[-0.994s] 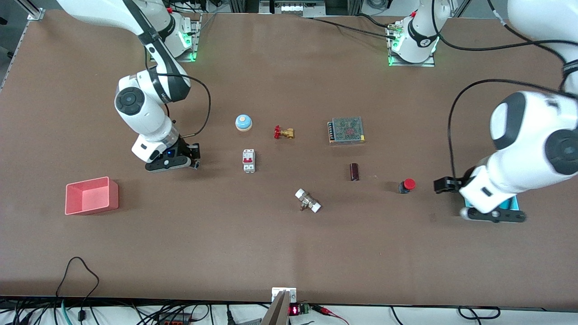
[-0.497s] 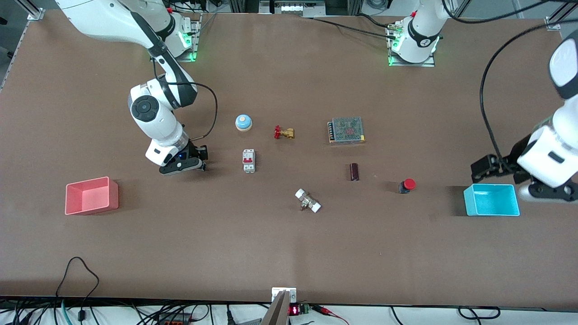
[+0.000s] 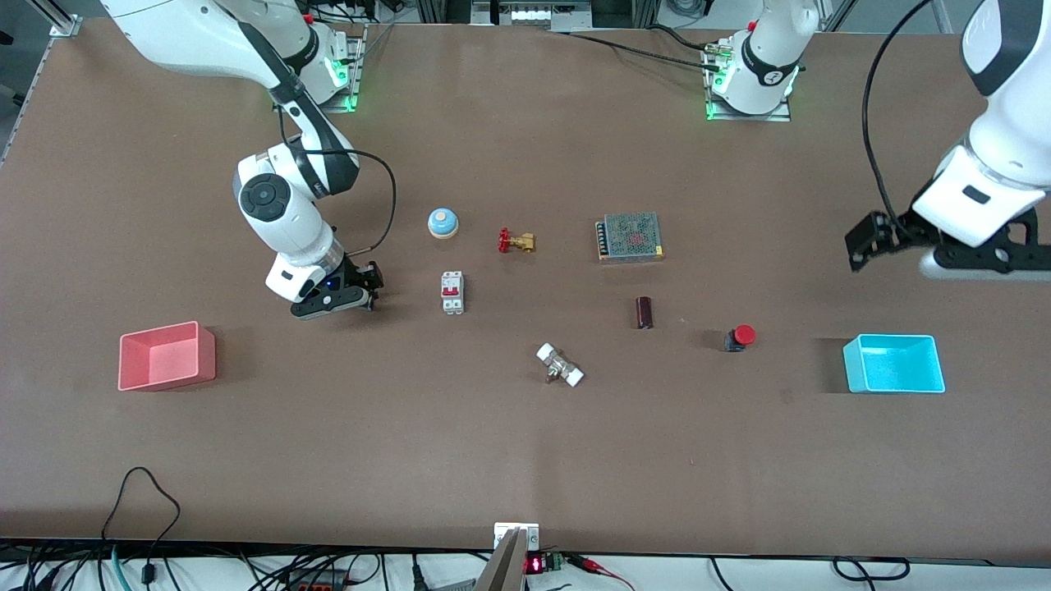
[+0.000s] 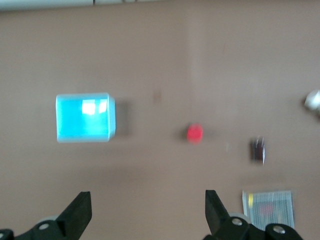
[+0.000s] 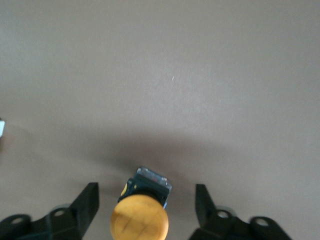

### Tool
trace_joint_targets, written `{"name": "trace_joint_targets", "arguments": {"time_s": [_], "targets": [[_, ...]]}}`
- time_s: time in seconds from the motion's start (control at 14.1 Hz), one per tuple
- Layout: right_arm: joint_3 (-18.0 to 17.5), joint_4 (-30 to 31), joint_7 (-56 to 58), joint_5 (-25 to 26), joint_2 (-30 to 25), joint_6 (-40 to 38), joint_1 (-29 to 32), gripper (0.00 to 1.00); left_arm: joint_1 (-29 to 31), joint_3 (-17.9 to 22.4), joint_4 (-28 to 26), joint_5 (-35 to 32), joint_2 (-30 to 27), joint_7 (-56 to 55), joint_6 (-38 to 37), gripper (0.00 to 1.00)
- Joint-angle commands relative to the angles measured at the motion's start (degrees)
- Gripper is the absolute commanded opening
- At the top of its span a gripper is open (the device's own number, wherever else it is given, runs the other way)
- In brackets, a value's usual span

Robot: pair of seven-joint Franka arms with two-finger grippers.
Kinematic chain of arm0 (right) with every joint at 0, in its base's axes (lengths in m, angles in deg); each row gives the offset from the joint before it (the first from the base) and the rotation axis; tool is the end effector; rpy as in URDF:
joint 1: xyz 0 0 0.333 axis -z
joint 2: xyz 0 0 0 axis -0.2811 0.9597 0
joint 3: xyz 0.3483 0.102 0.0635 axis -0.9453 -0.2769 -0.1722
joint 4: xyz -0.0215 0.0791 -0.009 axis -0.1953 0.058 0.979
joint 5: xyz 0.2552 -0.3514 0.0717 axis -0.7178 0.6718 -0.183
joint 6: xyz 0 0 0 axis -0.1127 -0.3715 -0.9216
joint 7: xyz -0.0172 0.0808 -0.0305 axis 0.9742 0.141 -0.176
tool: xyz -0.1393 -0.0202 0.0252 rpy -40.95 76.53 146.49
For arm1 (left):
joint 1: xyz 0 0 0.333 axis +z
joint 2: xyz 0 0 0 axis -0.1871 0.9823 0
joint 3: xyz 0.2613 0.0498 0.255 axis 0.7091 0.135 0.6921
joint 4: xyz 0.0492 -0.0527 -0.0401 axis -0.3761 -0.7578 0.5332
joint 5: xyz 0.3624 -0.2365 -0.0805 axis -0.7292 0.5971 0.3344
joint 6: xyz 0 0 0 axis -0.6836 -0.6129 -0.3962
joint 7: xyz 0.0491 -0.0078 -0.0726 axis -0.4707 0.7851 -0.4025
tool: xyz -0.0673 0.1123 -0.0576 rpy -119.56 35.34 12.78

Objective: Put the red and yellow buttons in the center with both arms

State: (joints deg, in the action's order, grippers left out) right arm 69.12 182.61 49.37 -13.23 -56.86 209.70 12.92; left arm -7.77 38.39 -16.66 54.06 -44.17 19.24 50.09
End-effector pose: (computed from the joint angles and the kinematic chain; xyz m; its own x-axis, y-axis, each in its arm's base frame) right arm 0.5978 0.1987 0.1964 0.9509 0.2737 0.1448 0.2777 -0.9606 -0.0079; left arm 0.6219 -0.0542 0.5872 0.9997 -0.0171 0.0189 -0.0154 -0.9964 -0.0838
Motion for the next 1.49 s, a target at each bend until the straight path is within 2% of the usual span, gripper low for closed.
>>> {"name": "trace_joint_targets", "arguments": {"time_s": [0.0, 0.21, 0.36, 0.5, 0.78, 0.99, 1.28, 1.42], "targets": [[-0.15, -4.84, -0.39, -0.69, -2.82, -5.08, 0.42, 1.0, 0.86, -0.45, 0.61, 2.42, -2.04, 1.1, -8.85, 1.0], [0.03, -12.22, 1.45, -11.21, -7.74, -17.74, 1.47, 1.0, 0.86, -0.19, 1.32, 2.61, -1.25, 1.19, -7.11, 1.0], [0.38, -14.25, 1.98, -12.03, -12.31, -24.94, 2.87, 1.0, 1.03, 0.17, 1.32, 4.09, -1.25, 1.19, -6.22, 1.0], [1.08, -18.2, 4.87, -12.12, -16.35, -35.56, 5.95, 1.0, 1.99, 0.26, 1.32, 7.88, -1.16, 1.01, -6.13, 1.0], [6.43, -28.83, 7.25, -11.85, -18.65, -52.8, 7.71, 1.0, 2.09, 0.17, 1.41, 6.4, -1.16, 1.1, -4.73, 1.0], [11.0, -31.32, 16.11, -11.33, -18.65, -55.92, 8.59, 1.0, 2.0, -0.36, 1.32, 5.34, -1.25, 1.1, -4.81, 1.0], [11.1, -30.26, 11.68, -12.03, -19.0, -56.09, 8.77, 1.0, 2.0, -0.45, 1.41, 5.34, -1.25, 1.1, -4.9, 1.0], [9.53, -29.21, 7.71, -12.12, -20.32, -58.02, 8.86, 1.0, 2.0, -0.53, 1.32, 5.34, -1.25, 1.1, -4.9, 1.0]]}}
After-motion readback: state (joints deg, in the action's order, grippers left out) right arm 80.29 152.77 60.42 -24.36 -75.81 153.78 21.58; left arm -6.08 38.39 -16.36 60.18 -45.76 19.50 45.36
